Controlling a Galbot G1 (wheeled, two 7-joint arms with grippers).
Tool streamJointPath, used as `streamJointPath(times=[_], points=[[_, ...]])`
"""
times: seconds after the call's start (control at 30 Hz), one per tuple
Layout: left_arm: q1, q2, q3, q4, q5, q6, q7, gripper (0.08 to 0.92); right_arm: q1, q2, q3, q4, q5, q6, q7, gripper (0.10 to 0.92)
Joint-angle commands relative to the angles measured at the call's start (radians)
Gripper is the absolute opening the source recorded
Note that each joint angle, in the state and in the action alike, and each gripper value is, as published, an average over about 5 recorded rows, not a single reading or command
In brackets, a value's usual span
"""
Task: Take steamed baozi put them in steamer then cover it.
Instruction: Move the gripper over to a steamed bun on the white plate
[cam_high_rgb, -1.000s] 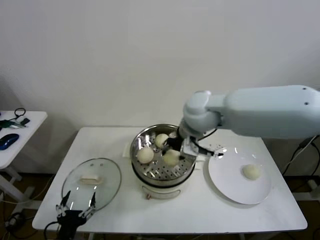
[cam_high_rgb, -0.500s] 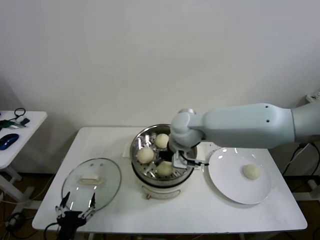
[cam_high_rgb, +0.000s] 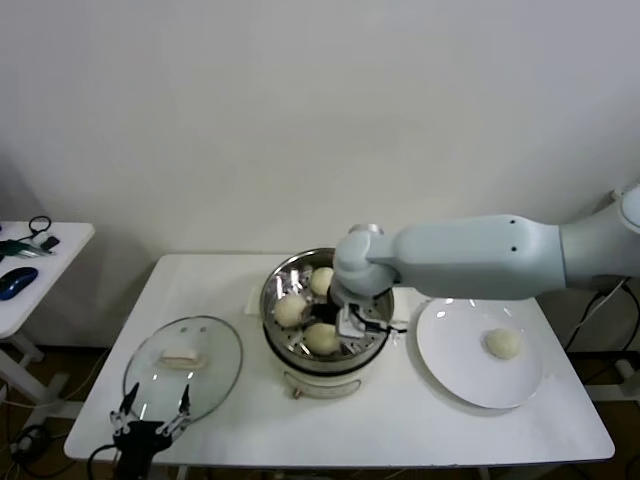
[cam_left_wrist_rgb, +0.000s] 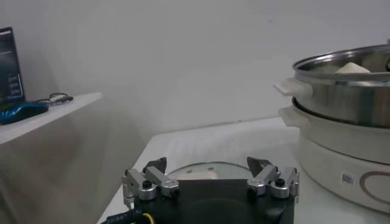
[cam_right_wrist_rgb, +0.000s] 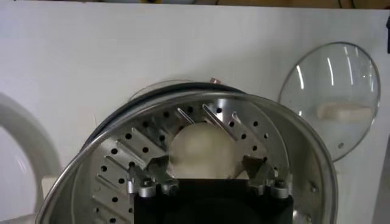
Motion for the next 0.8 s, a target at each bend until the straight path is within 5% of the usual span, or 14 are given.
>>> streamJointPath(times=[0.03, 0.4, 0.8], points=[[-0.001, 0.000, 0.002, 0.001, 0.001, 0.000, 0.000, 0.823, 0.095, -0.049, -0.005, -0.021, 0.199, 0.005, -0.063, 0.821], [-0.004, 0.003, 0.008, 0.000, 0.000, -0.003, 0.000, 0.823, 0.346, -0.334, -0.250, -0.169, 0.678, -0.141, -0.246, 0.823], [-0.014, 0.005, 0.013, 0.005, -0.002, 0.001, 0.002, 0.823, -0.014, -0.623, -0.115, -0.347, 0.421, -0.282, -0.205, 0.823]])
